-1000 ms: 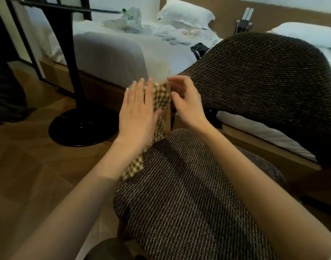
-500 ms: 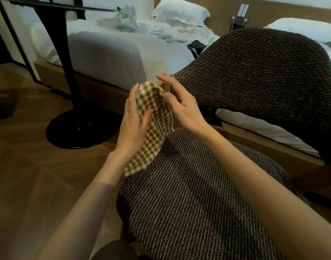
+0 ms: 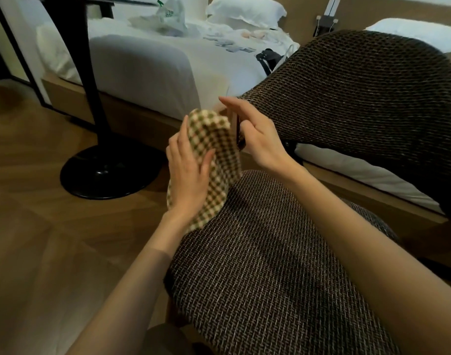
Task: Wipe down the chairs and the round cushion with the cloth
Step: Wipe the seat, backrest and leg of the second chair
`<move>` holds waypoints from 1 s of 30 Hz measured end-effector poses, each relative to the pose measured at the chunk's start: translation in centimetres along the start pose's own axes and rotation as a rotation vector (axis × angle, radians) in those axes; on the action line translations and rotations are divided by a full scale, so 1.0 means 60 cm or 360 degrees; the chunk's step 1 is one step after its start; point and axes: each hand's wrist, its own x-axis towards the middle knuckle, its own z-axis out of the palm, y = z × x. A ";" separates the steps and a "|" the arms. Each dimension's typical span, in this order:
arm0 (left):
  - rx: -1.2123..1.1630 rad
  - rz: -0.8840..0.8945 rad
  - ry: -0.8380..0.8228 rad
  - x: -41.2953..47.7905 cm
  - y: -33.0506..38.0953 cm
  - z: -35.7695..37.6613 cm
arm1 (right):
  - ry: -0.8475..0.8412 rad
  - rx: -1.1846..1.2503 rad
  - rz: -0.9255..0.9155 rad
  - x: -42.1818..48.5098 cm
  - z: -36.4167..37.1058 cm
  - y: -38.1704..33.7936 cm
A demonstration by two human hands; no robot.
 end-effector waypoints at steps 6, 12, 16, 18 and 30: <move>-0.0188 -0.0025 -0.0374 -0.042 -0.068 -0.012 | -0.0131 -0.0213 -0.0069 0.010 0.031 -0.003; -0.0610 -0.0443 -0.0929 -0.085 -0.111 -0.040 | -0.0070 -0.0340 -0.0223 -0.005 0.059 0.005; -0.0510 -0.0473 -0.1047 -0.086 -0.125 -0.045 | -0.0031 -0.0331 -0.0217 -0.004 0.072 0.011; -0.0446 -0.0383 -0.0919 -0.085 -0.116 -0.039 | -0.0012 -0.0341 -0.0206 -0.005 0.078 0.011; -0.0612 -0.0248 -0.0920 -0.105 -0.137 -0.049 | -0.0091 -0.0033 0.0005 -0.071 0.108 0.031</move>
